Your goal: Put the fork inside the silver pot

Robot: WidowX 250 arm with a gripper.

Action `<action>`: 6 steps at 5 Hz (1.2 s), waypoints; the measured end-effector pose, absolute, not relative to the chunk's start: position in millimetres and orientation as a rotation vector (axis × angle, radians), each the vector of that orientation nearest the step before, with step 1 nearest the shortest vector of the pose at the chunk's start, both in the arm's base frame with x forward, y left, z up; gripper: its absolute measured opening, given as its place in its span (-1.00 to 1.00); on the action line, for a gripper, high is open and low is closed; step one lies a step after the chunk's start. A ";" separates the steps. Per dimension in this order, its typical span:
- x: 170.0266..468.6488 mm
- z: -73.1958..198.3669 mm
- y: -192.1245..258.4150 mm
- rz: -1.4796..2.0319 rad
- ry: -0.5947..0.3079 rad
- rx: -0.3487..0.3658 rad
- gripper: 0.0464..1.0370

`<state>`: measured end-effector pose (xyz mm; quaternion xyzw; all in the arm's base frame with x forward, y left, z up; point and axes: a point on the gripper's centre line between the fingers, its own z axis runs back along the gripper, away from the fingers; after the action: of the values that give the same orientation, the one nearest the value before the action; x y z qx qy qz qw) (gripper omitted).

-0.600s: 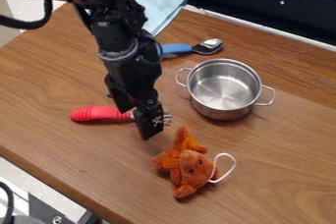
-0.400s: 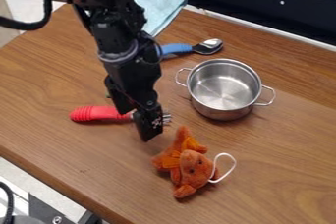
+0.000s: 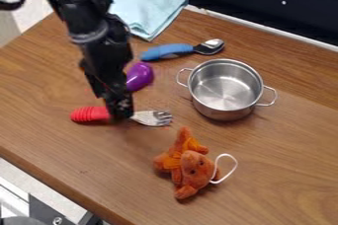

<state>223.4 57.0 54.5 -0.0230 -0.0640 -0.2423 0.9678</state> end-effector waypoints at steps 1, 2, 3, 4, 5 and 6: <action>227.0 52.3 66.9 -0.518 -0.114 -0.005 0.93; 226.0 33.6 72.1 -0.604 -0.080 0.038 0.93; 223.8 15.7 72.6 -0.684 -0.082 0.062 0.93; 224.1 7.0 70.1 -0.725 -0.075 0.033 0.93; 230.1 5.5 72.1 -0.739 -0.078 0.025 0.87; 230.2 3.8 73.7 -0.753 -0.075 0.011 0.39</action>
<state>230.2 73.7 3.8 0.0054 -0.0366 -0.3676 0.9292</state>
